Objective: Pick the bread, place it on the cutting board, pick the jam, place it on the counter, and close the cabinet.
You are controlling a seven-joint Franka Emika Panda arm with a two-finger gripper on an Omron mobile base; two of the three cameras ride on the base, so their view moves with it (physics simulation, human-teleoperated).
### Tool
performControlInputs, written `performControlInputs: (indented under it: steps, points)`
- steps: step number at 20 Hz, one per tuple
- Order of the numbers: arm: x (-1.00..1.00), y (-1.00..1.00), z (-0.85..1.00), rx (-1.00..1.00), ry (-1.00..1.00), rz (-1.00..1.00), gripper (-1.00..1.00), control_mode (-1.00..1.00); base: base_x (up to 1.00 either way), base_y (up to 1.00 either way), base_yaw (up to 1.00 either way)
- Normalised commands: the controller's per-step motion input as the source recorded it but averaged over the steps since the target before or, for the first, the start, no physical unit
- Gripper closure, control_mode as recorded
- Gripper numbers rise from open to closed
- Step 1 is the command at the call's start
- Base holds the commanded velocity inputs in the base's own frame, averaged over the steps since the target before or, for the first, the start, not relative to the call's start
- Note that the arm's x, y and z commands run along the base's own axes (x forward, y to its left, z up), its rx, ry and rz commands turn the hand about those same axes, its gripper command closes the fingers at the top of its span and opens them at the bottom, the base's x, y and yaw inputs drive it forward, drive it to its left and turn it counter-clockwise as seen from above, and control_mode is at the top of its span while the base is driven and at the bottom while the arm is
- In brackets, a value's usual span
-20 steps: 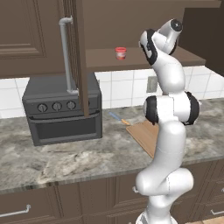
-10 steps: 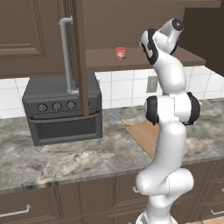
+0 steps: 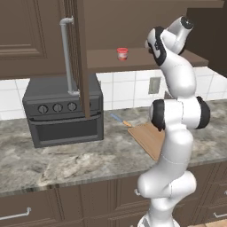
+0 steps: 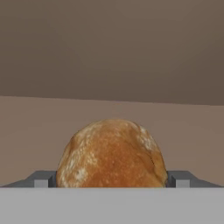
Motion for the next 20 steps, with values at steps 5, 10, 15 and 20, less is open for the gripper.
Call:
performControlInputs:
  steps: [5,10,15,20]
  points:
    - [-0.54,0.00,0.00,0.00,-0.02,0.00,1.00,-1.00,0.00,0.00,0.00]
    - [-0.57,0.00,0.00,0.00,-0.03,0.00,1.00,-1.00,0.00,0.00,0.00]
    - [-0.71,0.00,0.00,0.00,-0.03,0.00,1.00,-1.00,0.00,0.00,0.00]
    - [-0.62,0.00,-0.01,0.00,0.00,0.00,1.00,-1.00,0.00,0.00,0.00]
